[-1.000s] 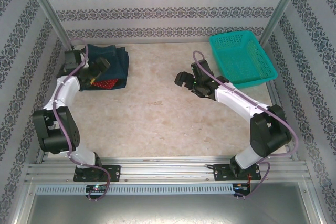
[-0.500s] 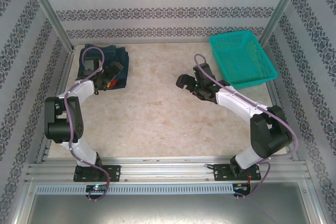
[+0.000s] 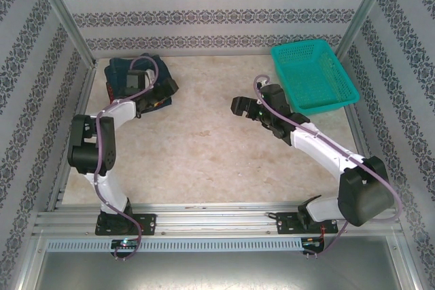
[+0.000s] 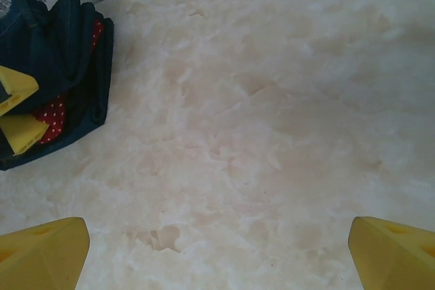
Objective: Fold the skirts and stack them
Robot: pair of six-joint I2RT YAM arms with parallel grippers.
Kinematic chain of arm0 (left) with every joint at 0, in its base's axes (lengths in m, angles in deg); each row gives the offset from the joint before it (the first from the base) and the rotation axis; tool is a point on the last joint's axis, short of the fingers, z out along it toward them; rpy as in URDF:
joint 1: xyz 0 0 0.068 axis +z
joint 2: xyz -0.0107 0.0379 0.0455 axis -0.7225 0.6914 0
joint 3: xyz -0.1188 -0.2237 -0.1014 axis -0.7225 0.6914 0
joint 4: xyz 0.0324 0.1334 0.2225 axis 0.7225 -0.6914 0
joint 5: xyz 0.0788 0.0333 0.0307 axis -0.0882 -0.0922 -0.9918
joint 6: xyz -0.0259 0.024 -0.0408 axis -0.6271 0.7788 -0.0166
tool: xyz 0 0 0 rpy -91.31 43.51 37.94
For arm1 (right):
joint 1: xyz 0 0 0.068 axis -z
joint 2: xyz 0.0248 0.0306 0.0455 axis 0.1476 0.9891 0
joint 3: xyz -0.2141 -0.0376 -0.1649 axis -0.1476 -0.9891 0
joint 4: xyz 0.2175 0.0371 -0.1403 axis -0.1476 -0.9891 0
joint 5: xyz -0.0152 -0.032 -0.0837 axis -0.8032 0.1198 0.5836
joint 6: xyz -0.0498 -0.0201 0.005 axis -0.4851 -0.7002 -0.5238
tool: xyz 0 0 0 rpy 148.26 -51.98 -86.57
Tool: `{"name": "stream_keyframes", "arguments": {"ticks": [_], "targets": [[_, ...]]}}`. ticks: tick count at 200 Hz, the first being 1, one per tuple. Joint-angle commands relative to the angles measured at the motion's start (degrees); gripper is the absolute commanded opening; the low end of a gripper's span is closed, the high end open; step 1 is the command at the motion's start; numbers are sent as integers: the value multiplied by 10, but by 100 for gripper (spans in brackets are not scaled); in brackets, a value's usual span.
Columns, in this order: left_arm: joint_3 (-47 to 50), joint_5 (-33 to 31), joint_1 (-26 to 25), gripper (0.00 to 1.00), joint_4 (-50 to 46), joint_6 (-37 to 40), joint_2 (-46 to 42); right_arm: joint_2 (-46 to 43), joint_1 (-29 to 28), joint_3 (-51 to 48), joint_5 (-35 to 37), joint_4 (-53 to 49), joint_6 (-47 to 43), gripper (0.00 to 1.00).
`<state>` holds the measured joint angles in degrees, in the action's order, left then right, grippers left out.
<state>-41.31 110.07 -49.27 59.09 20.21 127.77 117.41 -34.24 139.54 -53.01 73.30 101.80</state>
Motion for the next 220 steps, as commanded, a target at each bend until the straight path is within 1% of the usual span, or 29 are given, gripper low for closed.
{"name": "stream_keyframes", "arguments": {"ticks": [1,20,39,52,63,69,78,95,104,112,124,143,149,170,182,194,220], "targets": [[-19,28,-32,100,-43,139,-13,-4,-8,-11,18,13,-16,98],[-29,31,-51,100,-76,206,-12,0,-8,-13,19,15,-13,98],[-77,27,-74,100,-142,269,18,5,-8,-10,20,15,-11,98],[-105,44,-94,100,-175,293,23,9,-8,-6,21,14,-12,98],[-105,52,-108,100,-172,303,-4,11,-8,-3,23,10,-12,98],[-96,51,-111,100,-158,296,-26,11,-8,-2,25,8,-12,98],[-86,44,-108,100,-132,264,-56,11,-8,-2,29,7,-11,98],[-97,-1,-83,100,-118,181,-81,13,-6,-3,30,5,-10,98],[-116,-29,-65,100,-127,135,-77,16,-5,-1,28,4,-9,98],[-129,-27,-51,100,-125,105,-68,19,-4,2,26,2,-8,98],[-137,-27,-40,100,-100,78,-54,26,-3,8,22,-4,-10,98],[-151,-94,-29,100,-84,40,-26,32,-4,14,22,-10,-7,98],[-154,-106,-22,100,-81,24,-14,32,-4,14,22,-10,-5,98],[-158,-95,3,100,-48,-22,35,33,-3,9,23,-11,2,98],[-170,-91,6,100,-66,-33,68,35,-3,8,22,-15,3,98],[-169,-72,8,100,-86,-35,94,36,-4,6,24,-22,5,98],[-110,-39,23,100,-84,-22,84,32,-3,-2,28,-25,10,98]]}}
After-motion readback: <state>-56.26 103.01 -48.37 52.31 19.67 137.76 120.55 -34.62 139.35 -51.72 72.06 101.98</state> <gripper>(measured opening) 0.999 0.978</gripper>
